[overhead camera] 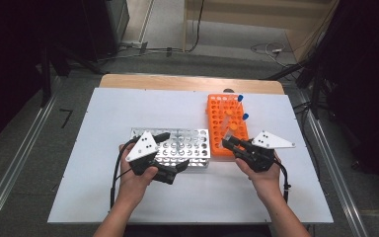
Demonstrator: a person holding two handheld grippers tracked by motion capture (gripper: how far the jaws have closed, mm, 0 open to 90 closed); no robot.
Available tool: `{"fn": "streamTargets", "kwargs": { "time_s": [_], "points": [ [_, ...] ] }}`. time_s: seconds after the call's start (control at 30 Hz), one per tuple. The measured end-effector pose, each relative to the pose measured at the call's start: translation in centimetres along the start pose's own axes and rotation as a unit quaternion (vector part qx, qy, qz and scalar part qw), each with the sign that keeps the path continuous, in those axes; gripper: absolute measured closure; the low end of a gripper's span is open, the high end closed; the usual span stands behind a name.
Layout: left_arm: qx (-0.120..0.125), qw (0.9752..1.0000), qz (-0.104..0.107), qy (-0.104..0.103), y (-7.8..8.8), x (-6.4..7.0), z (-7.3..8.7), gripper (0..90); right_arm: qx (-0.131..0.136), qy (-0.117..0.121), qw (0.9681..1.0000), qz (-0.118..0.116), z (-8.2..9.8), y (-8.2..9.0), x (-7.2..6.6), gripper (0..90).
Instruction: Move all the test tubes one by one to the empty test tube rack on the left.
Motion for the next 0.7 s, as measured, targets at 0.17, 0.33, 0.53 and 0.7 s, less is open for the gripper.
{"fn": "streamTargets", "kwargs": {
  "time_s": [0.17,0.33,0.53,0.7],
  "points": [
    [-0.003,0.9997,0.007,0.023,-0.4,0.5,-0.3,1.4,-0.014,0.009,0.9993,-0.035,-0.1,0.6,-2.2,73.4],
    [-0.007,0.9995,0.007,0.031,-0.7,1.2,-0.7,7.4,-0.02,0.01,0.998,-0.059,0.1,0.6,-3.4,73.3],
    [-0.011,0.9994,0.01,0.033,-1.1,2.2,-1.3,24.3,-0.027,0.01,0.996,-0.084,0.2,0.2,-4.6,73.3],
    [-0.013,0.9987,0.04,0.029,-1.5,2.9,-1.4,41.3,-0.038,0.023,0.9936,-0.103,0.2,-0.2,-5.9,73.3]
  ]
}}
Point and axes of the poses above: each handheld gripper's, and its own axes: y roughly backward along the jaws, z roughly out of its underside, x roughly to its right, the point moved 1 cm from there along -y, roughly forward along the jaws, and after that the axes turned 3 degrees about z, right-handed, at the moved point
